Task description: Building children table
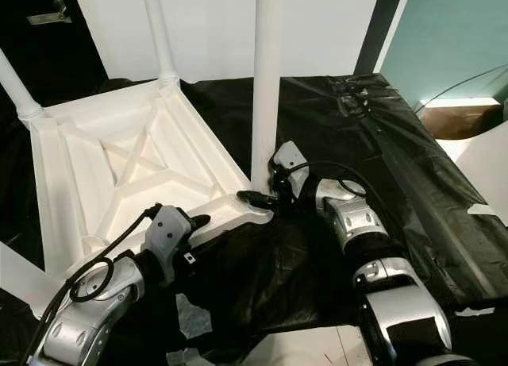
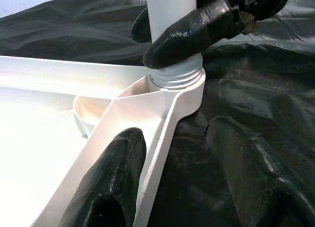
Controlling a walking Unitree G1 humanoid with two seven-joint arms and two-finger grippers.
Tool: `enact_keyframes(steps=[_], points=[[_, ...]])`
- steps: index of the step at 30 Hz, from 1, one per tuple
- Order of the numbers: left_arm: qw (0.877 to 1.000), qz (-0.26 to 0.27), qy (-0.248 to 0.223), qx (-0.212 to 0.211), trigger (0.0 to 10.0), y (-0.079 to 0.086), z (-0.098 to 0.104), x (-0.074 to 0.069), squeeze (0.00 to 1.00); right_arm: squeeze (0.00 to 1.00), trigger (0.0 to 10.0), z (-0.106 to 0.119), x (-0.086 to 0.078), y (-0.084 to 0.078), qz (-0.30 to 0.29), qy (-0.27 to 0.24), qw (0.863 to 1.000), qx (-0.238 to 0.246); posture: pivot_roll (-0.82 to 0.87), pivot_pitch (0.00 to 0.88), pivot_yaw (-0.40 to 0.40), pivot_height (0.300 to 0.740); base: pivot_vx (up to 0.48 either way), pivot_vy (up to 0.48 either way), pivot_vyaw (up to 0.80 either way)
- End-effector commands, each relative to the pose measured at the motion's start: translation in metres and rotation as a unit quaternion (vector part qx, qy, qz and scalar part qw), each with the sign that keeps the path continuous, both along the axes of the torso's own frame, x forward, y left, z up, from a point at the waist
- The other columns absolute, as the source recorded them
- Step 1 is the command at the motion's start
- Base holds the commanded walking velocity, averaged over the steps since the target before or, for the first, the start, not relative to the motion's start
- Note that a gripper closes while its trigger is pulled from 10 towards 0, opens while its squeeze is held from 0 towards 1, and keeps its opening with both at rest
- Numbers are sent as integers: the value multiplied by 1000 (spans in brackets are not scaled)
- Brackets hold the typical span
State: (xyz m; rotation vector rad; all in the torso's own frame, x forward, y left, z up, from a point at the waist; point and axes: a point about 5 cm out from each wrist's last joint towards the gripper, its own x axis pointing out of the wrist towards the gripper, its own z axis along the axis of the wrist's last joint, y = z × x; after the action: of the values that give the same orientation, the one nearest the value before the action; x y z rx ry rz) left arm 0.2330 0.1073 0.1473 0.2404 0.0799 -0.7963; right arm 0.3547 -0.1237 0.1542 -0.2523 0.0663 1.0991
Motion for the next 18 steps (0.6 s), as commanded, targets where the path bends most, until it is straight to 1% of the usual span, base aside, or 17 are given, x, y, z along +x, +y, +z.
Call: enact_keyframes(steps=[1, 5, 6, 7, 8, 10, 12, 14, 15, 16, 17, 18], points=[[1000, 5, 2, 0, 10000, 1, -1, -2, 0, 0, 0, -7, -2, 0, 14, 15, 1000, -14, 172, 17, -49, 740, 0, 0, 0], [1000, 8, 2, -2, 10000, 1, -1, -2, 0, 0, 0, -10, -1, -1, 9, 29, 1000, -4, 171, 19, -50, 740, 0, 0, 0], [1000, 8, 2, -3, 10000, 1, -1, -1, 0, 0, 10000, -10, -1, -1, 1, 30, 1000, 2, 166, 23, -51, 740, 0, 0, 0], [1000, 8, 1, -4, 10000, 1, -1, -1, 0, 0, 10000, -12, 1, -1, -16, 28, 999, 3, 164, 26, -51, 740, 0, 0, 0], [1000, 8, 1, -4, 10000, 1, -1, -1, 0, 0, 10000, -12, 1, -1, -16, 28, 999, 3, 164, 26, -51, 740, 0, 0, 0], [1000, 8, 1, -6, 10000, 0, 0, -1, 0, 0, 10000, -13, 2, 0, -46, 21, 999, 14, 158, 28, -51, 740, 0, 0, 0], [1000, 8, 1, -6, 10000, 0, 0, -1, 0, 0, 10000, -13, 2, 0, -46, 21, 999, 14, 158, 28, -51, 740, 0, 0, 0], [1000, 8, 1, -7, 10000, -1, 0, -1, 0, 0, 10000, -13, 5, 0, -90, 14, 996, 21, 155, 31, -54, 740, 0, 0, 0], [1000, 8, 1, -7, 10000, -1, 0, -1, 0, 0, 10000, -13, 5, 0, -90, 14, 996, 21, 155, 31, -54, 740, 0, 0, 0], [1000, 8, 1, -8, 10000, -1, 0, -1, 0, 0, 10000, -13, 6, 1, -116, 8, 993, 26, 154, 30, -55, 740, 0, 0, 0], [1000, 8, 1, -8, 10000, -1, 0, -1, 0, 0, 10000, -13, 6, 1, -116, 8, 993, 26, 154, 30, -55, 740, 0, 0, 0], [1000, 8, 1, -8, 10000, -1, 0, -1, 0, 0, 10000, -13, 7, 1, -141, 8, 989, 33, 154, 30, -55, 740, 0, 0, 0]])
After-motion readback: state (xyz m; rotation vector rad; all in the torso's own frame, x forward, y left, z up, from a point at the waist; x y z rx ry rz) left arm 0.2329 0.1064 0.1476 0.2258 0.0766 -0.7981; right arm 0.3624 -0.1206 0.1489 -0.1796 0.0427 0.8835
